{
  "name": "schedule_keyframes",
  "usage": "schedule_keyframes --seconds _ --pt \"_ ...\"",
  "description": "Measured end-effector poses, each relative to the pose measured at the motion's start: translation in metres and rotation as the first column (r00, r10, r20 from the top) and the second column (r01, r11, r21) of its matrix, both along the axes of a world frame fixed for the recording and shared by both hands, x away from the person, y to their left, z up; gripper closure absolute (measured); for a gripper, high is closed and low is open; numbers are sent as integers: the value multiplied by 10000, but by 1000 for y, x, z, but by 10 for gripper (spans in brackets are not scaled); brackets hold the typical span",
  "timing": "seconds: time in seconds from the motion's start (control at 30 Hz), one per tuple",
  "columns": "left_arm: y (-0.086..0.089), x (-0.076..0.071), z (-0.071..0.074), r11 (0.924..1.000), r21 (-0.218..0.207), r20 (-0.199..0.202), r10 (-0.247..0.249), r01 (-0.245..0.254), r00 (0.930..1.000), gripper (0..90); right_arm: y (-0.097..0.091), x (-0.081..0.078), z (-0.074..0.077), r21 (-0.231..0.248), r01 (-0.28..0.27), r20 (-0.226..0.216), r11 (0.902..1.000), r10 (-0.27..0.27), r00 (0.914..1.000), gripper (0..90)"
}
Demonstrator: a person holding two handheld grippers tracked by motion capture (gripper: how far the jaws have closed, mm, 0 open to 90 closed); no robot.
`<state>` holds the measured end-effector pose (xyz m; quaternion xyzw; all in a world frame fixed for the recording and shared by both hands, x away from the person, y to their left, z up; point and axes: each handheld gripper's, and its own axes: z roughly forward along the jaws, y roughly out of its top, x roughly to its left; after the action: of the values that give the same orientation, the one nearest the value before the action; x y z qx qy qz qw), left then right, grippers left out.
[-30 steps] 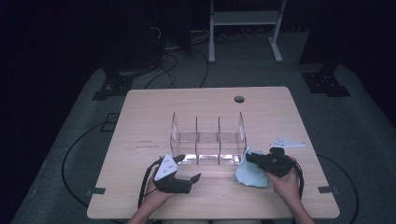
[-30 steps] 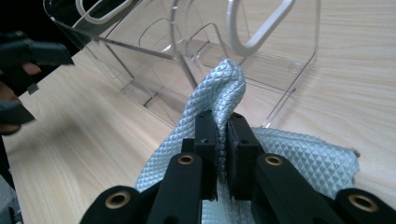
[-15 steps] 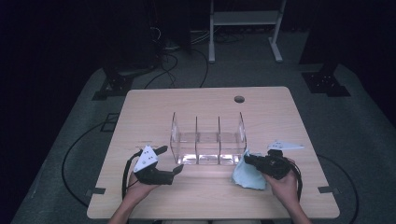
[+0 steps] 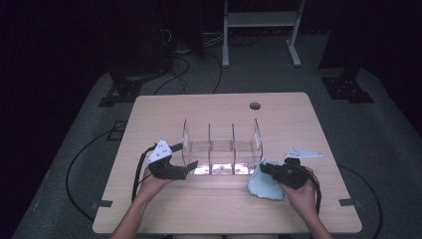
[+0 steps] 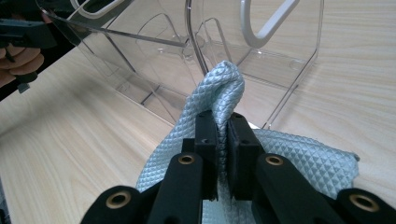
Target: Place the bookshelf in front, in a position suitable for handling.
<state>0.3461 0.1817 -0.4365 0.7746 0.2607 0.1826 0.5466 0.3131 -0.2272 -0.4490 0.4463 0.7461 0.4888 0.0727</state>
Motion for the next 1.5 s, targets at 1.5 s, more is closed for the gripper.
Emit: schedule_keyframes --seconds 1.5 --pt "-13 -68 -4 9963 221 161 -829 825 9964 458 -8 36 -18 -962 630 29 9934 -630 9980 838"
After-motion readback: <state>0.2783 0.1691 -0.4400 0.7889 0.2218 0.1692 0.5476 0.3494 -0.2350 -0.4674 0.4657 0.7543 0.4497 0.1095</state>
